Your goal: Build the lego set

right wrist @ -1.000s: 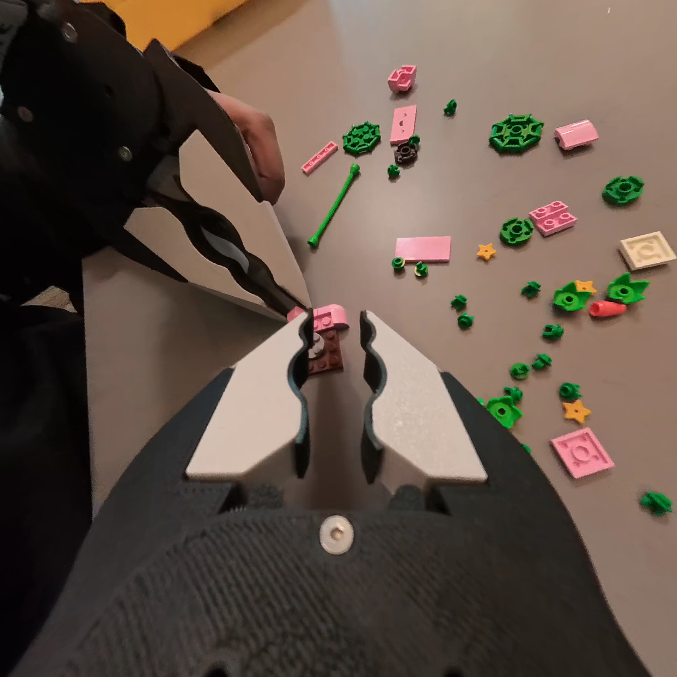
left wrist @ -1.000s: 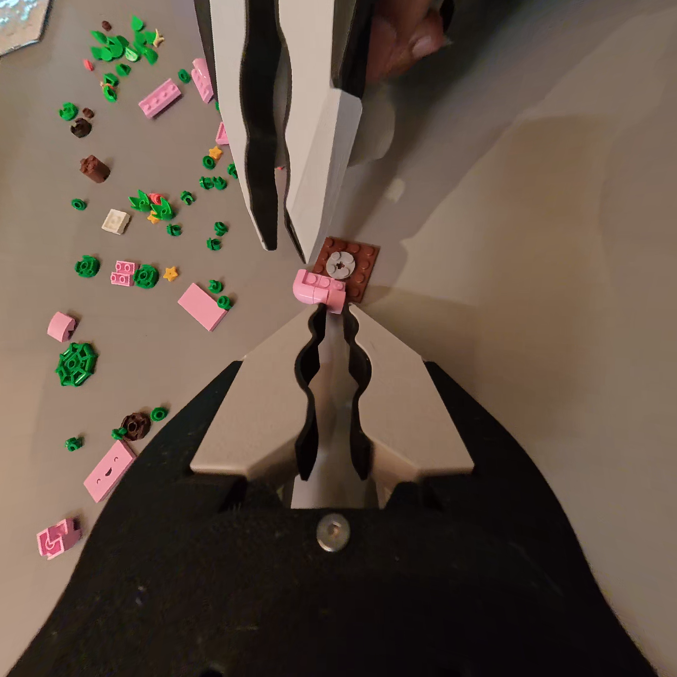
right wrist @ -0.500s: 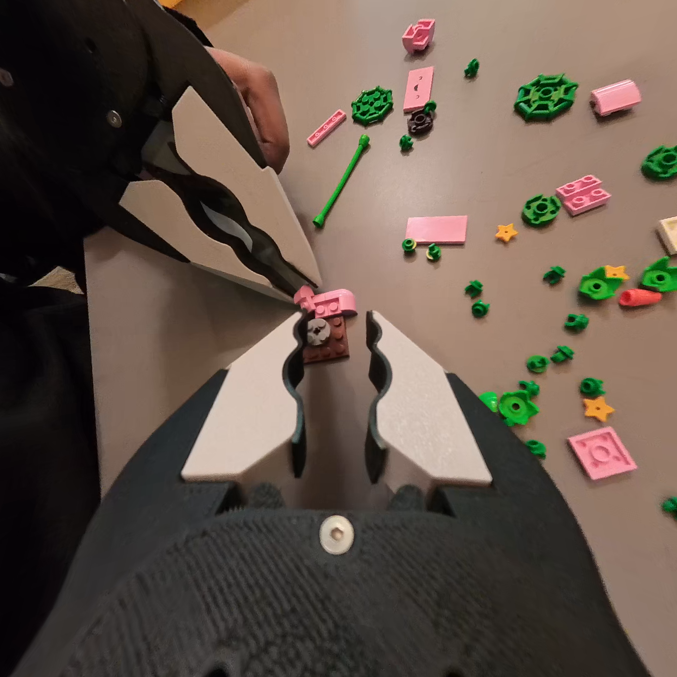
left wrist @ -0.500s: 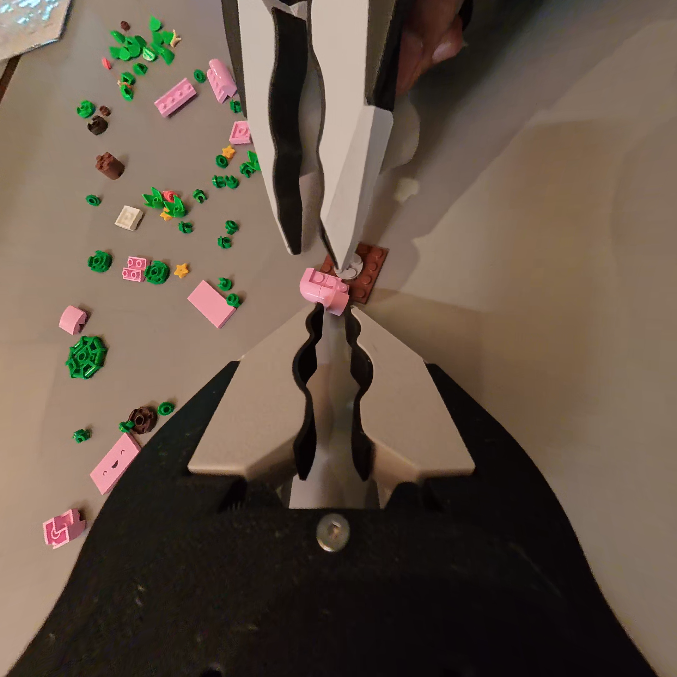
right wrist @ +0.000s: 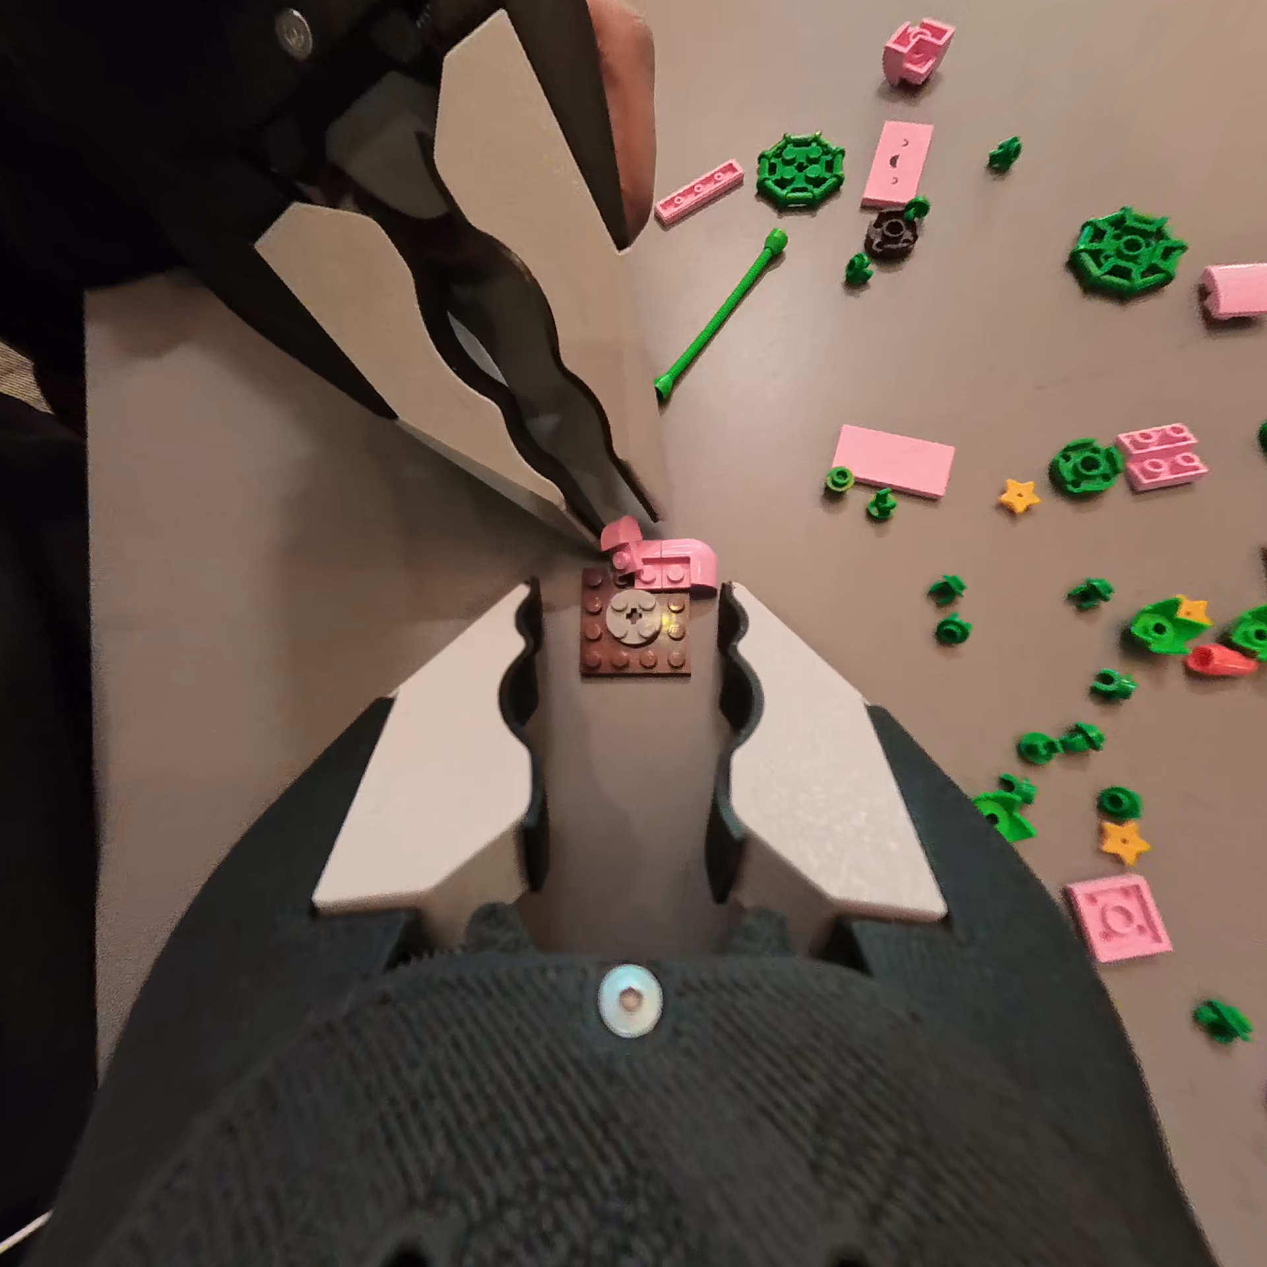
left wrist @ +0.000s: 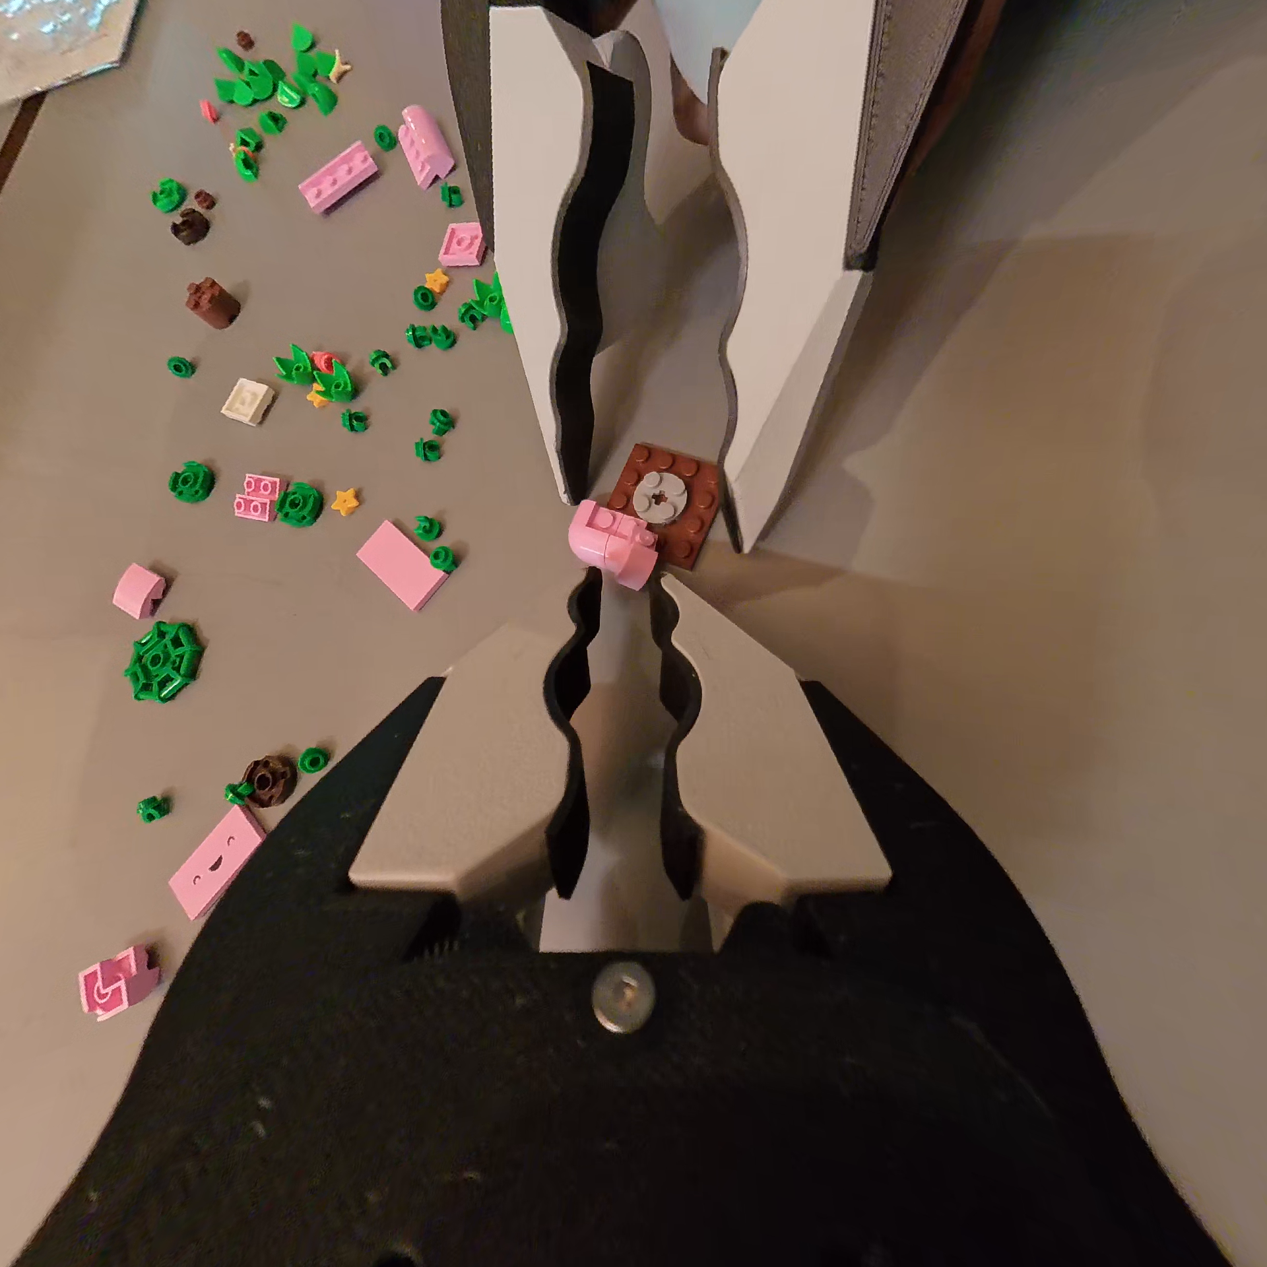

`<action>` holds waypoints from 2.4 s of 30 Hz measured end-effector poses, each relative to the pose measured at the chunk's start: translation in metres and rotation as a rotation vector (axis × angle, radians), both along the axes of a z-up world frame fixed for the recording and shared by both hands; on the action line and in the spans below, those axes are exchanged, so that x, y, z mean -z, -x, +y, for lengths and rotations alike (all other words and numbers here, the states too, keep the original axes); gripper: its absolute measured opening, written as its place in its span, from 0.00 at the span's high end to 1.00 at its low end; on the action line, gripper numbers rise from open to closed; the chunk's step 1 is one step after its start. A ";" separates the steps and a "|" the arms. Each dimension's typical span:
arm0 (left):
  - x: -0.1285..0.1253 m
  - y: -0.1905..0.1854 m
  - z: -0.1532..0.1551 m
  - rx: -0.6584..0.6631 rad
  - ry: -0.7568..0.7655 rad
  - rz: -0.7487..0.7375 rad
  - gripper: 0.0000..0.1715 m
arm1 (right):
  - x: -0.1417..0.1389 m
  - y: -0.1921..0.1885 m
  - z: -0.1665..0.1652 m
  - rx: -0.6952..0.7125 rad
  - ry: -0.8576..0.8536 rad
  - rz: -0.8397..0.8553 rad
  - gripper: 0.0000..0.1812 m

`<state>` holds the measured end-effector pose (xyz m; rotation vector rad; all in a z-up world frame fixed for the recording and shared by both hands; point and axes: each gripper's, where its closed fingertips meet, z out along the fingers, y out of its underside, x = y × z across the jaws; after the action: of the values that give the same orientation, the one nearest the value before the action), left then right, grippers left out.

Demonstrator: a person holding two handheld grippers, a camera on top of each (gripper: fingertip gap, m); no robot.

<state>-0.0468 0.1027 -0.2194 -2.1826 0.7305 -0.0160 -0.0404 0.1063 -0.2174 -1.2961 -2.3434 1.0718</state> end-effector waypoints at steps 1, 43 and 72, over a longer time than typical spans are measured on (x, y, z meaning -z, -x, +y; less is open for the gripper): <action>0.000 0.000 0.000 0.000 -0.001 -0.002 0.94 | 0.000 0.000 0.000 0.002 0.000 0.000 0.72; -0.006 -0.006 -0.002 0.047 -0.059 0.010 0.97 | 0.001 0.001 0.003 0.006 -0.039 0.012 0.76; -0.002 -0.007 -0.002 0.057 -0.053 0.059 0.99 | -0.024 0.006 0.007 0.034 0.065 0.083 0.86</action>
<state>-0.0394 0.1003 -0.2176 -2.1191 0.8176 0.0387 -0.0460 0.1136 -0.1933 -1.2826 -2.2359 1.1775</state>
